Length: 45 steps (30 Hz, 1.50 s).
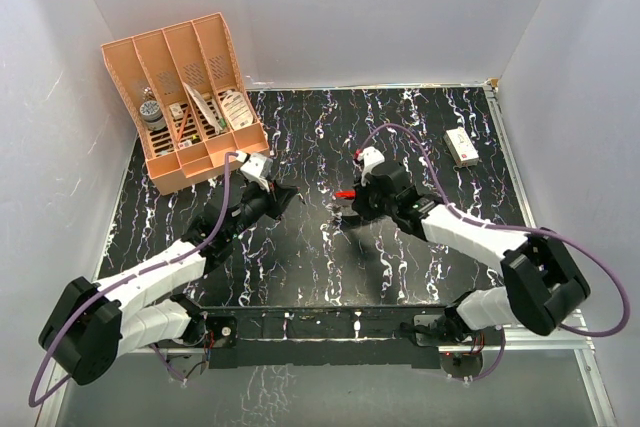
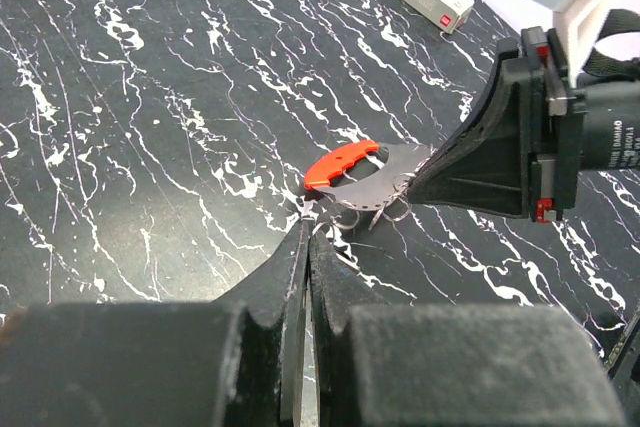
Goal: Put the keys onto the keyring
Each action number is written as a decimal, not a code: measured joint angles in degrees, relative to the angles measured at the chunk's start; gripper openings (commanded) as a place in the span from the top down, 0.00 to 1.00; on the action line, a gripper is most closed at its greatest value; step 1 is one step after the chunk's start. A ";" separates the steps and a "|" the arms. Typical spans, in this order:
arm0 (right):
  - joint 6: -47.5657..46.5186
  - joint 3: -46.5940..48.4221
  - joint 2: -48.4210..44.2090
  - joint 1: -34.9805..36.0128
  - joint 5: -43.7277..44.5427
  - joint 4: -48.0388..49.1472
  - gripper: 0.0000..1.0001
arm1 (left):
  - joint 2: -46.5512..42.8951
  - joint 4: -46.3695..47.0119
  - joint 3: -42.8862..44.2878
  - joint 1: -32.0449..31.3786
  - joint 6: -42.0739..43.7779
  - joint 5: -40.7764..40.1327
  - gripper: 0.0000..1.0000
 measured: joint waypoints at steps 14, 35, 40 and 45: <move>-10.27 -10.03 -10.97 0.00 -5.66 9.40 1.00 | 1.90 4.55 0.02 0.00 -1.40 5.33 1.00; -25.18 -18.69 -17.35 0.00 -25.88 25.62 1.00 | 4.68 9.66 0.17 0.00 -1.01 15.69 1.00; -28.68 -19.82 -19.06 0.11 -28.39 27.76 1.00 | 5.73 10.36 0.24 0.00 -0.98 17.20 1.00; -31.71 -21.05 -20.92 0.44 -30.40 28.79 1.00 | 6.23 10.64 0.24 -0.02 -1.01 17.99 1.00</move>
